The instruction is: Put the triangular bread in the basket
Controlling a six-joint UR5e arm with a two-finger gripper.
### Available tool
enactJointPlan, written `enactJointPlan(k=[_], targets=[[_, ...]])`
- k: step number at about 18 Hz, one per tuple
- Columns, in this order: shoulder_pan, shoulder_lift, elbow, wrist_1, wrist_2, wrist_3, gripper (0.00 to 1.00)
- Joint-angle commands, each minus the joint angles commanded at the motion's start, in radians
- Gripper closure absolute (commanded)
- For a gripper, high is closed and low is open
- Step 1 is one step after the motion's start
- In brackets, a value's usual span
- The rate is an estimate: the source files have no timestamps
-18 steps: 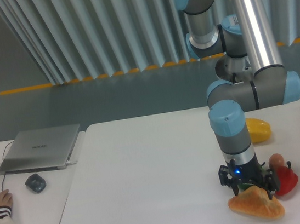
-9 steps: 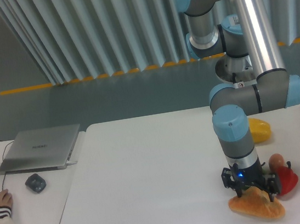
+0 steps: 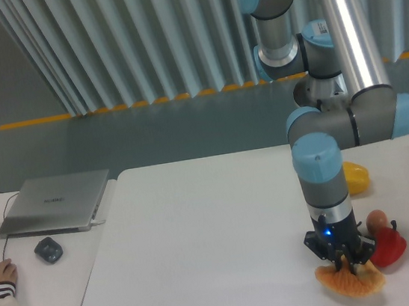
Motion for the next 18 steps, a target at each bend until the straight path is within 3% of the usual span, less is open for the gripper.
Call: enactJointPlan(k=[3,7,12,18], targets=[[0.017,0.026,0.0,-0.003,-0.043,0.003,0.69],[0.028,0.064,-0.011,-0.05,-0.046,0.142,0.69],[0.061,0.1,-0.015,-0.175,-0.046,0.473,0.66],[0.101,0.127,-0.035,-0.187,-0.046,0.705,0.65]])
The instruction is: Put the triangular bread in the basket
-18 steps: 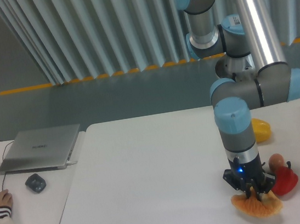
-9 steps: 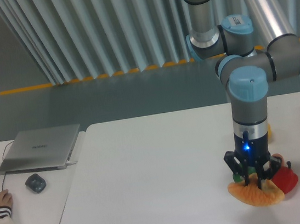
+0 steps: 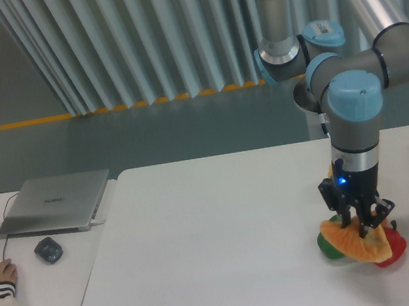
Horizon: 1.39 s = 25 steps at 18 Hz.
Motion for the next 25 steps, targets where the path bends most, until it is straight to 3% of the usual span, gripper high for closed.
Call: enactJointPlan(k=[7,12,15,20,25], targets=[[0.107,0.009,-0.034,-0.003,0.017,0.437,0.65],[0.192,0.032,-0.049,-0.015,0.017,0.66,0.65],[0.222,0.049,-0.055,-0.035,0.02,0.744,0.65],[0.233,0.054,-0.052,-0.054,0.141,0.921,0.65],[0.302,0.054,-0.06,-0.046,0.12,0.952,0.61]])
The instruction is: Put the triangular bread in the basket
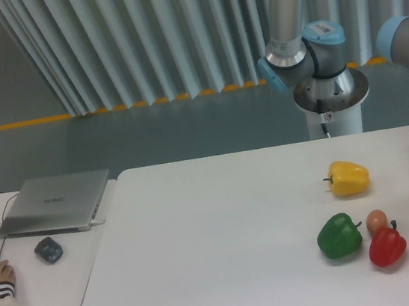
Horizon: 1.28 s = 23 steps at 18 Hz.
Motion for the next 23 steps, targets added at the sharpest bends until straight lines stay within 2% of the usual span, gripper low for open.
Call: enactJointPlan(k=[5,7,11,12,14,16,21,23], targets=[[0.081,-0.009,0.002,0.037,-0.023,0.024,0.61],[0.114,-0.037,-0.002,0.081,-0.023,0.031,0.55],[0.147,-0.063,0.002,0.132,-0.022,0.031,0.5],[0.149,-0.067,0.005,0.135,-0.022,0.031,0.45],[0.146,-0.069,0.005,0.135,-0.022,0.025,0.19],[0.138,-0.069,0.003,0.141,-0.022,0.015,0.0],[0.132,-0.064,0.003,0.146,-0.025,0.012,0.0],[0.095,-0.058,0.005,0.146,-0.025,-0.006,0.0]])
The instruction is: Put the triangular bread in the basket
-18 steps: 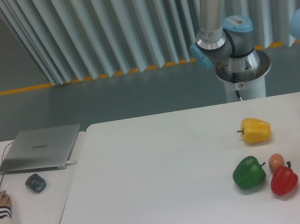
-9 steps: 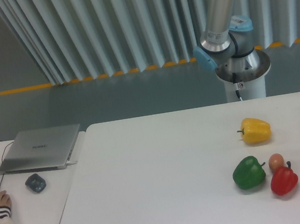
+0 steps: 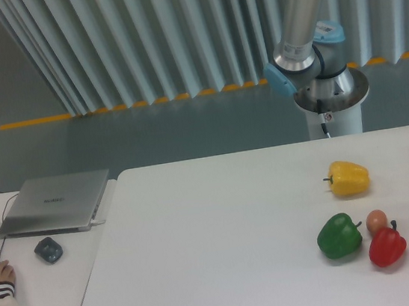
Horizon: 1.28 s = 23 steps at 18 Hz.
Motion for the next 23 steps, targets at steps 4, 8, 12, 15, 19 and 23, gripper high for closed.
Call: enactJointPlan(k=[4,8,12,15,19,23], targets=[[-0.064,0.014,0.008,-0.002,0.009,-0.075,0.0],[-0.135,0.032,0.002,-0.005,0.011,-0.133,0.0],[-0.186,0.049,-0.011,-0.012,0.011,-0.135,0.0],[-0.215,0.074,-0.012,-0.063,0.014,-0.137,0.0],[-0.265,0.097,-0.026,-0.109,0.014,-0.19,0.0],[-0.319,0.124,-0.054,-0.107,0.014,-0.287,0.0]])
